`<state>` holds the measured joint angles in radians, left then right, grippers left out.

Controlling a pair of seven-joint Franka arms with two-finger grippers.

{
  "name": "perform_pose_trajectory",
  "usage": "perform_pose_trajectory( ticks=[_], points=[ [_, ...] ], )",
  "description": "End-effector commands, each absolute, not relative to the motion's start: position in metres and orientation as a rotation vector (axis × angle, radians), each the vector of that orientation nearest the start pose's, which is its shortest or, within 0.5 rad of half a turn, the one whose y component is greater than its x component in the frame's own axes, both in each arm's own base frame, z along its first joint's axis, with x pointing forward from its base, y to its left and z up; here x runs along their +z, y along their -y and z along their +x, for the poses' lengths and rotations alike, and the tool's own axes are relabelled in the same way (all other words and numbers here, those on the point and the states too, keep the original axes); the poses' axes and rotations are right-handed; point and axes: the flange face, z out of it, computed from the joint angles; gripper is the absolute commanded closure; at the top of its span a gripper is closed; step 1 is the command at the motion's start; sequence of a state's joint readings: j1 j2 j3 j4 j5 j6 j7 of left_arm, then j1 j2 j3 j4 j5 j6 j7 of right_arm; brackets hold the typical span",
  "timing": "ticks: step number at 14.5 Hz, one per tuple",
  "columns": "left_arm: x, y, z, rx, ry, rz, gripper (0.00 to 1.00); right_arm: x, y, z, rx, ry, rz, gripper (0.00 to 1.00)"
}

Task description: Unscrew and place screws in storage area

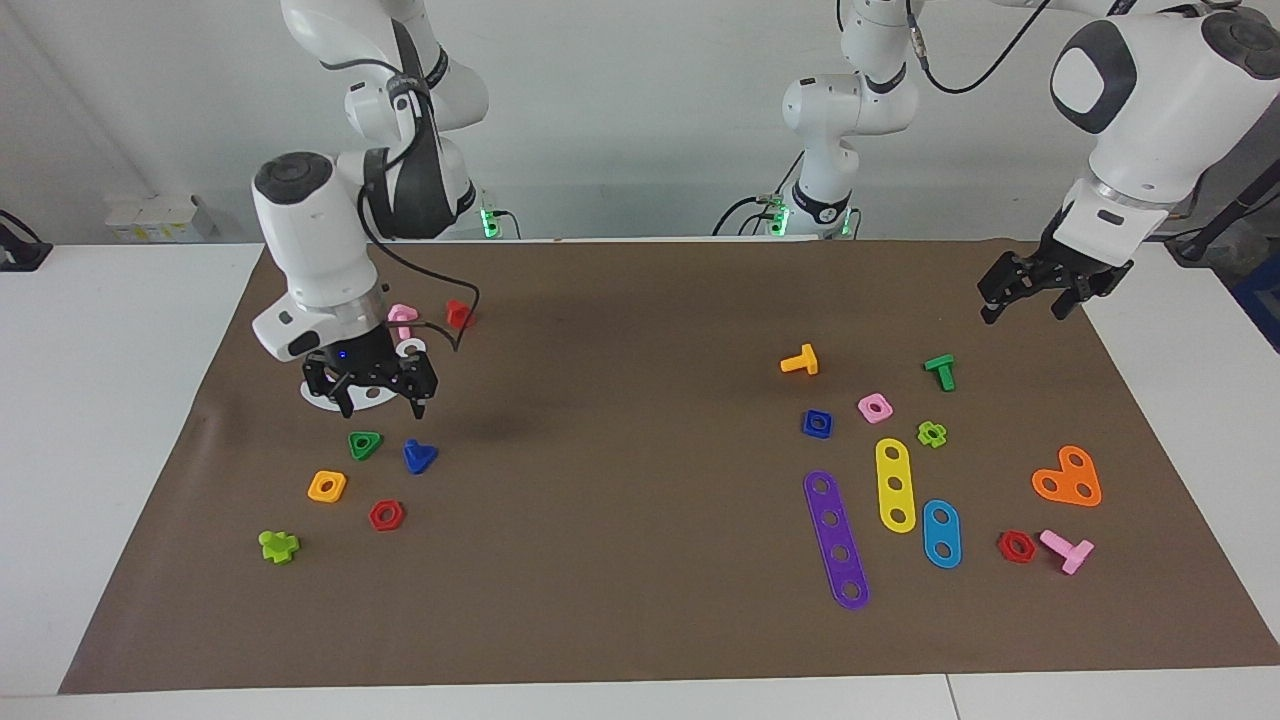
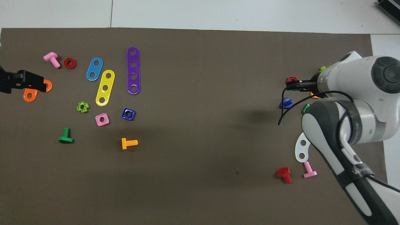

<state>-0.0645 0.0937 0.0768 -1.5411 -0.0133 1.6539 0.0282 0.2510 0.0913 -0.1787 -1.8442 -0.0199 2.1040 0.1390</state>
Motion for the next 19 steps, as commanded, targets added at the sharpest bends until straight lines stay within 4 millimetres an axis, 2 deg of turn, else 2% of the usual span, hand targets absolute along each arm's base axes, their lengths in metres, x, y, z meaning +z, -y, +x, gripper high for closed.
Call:
perform_pose_trajectory(
  ticks=[1,3,6,9,14,15,19],
  points=[
    [0.594,-0.006,0.581,-0.03,-0.039,-3.153,0.0,0.549,-0.025,0.582,-0.194,-0.178,-3.119,0.0],
    [0.594,-0.006,0.581,-0.03,-0.039,-3.153,0.0,0.589,-0.011,0.563,-0.094,-0.21,-3.118,0.0],
    [0.594,-0.007,0.581,-0.03,-0.037,-3.153,0.0,0.623,0.014,0.535,0.007,-0.222,-3.115,0.0],
    [0.594,-0.007,0.581,-0.03,-0.037,-3.153,0.0,0.627,0.014,0.522,0.065,-0.18,-3.117,0.0],
    [0.594,-0.006,0.581,-0.032,-0.039,-3.153,0.0,0.629,0.005,0.527,0.052,-0.141,-3.135,0.0],
    [0.594,-0.007,0.581,-0.032,-0.037,-3.153,0.0,0.636,0.006,0.529,0.036,-0.146,-3.131,0.0],
    [0.594,-0.007,0.581,-0.03,-0.037,-3.153,0.0,0.634,0.003,0.528,0.036,-0.095,-3.128,0.0]
  ],
)
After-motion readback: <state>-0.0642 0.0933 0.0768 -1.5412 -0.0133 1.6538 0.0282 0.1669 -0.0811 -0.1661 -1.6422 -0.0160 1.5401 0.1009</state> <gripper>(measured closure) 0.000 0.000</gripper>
